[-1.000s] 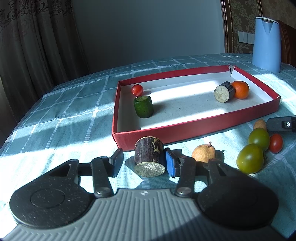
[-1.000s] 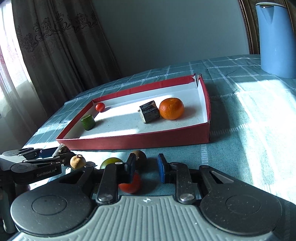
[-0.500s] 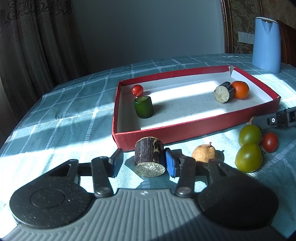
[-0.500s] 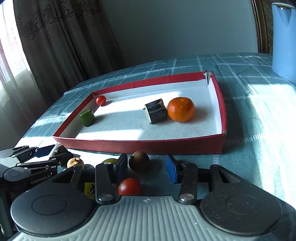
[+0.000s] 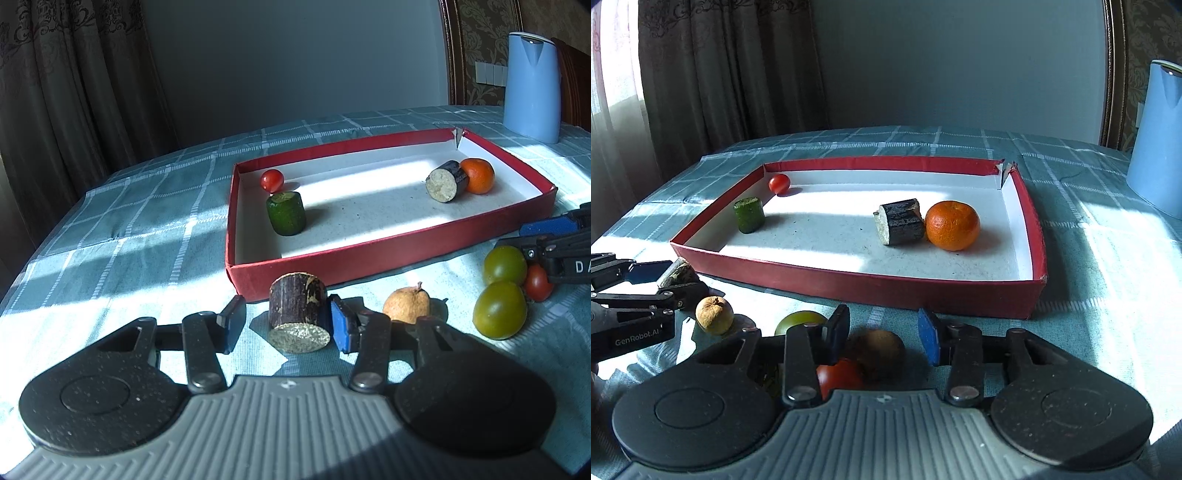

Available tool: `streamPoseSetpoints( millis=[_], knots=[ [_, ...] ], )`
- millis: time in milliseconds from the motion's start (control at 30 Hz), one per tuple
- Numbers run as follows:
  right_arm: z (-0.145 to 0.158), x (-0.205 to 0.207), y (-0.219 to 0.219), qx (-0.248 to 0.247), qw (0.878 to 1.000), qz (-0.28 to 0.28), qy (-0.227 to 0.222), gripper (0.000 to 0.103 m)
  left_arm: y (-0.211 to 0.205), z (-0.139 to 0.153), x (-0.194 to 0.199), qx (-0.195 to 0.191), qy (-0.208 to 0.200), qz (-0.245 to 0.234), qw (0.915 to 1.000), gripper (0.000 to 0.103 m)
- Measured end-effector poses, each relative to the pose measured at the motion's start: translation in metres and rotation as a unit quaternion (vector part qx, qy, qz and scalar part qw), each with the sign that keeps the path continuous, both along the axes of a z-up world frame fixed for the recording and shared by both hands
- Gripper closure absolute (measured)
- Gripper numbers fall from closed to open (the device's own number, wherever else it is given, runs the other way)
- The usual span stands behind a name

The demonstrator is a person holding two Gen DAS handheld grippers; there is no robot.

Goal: Organize fruits
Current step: 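Grasp the brown kiwi with the right tool while the left tool holds the cylinder slice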

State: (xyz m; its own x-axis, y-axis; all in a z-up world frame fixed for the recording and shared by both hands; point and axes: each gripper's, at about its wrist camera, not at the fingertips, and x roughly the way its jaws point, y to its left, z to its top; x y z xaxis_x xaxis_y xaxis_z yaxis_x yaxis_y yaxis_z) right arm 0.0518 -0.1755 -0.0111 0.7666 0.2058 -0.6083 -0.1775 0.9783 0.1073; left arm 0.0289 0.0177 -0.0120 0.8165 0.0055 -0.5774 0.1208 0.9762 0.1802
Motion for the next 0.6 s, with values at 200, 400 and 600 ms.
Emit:
streamPoseSetpoints(
  millis=[200, 400, 600],
  knots=[
    [-0.001, -0.011, -0.012, 0.006, 1.000, -0.008, -0.006, 0.052, 0.000, 0.000, -0.001, 0.002, -0.001, 0.000, 1.0000, 0.059],
    [-0.001, -0.029, -0.011, -0.004, 0.999, 0.001, -0.035, 0.078, -0.001, 0.000, -0.001, 0.004, -0.002, 0.000, 1.0000, 0.059],
    [0.001, -0.032, -0.013, 0.003, 0.999, -0.008, -0.047, 0.078, -0.003, 0.000, -0.002, 0.009, -0.004, -0.001, 0.9999, 0.059]
  ],
)
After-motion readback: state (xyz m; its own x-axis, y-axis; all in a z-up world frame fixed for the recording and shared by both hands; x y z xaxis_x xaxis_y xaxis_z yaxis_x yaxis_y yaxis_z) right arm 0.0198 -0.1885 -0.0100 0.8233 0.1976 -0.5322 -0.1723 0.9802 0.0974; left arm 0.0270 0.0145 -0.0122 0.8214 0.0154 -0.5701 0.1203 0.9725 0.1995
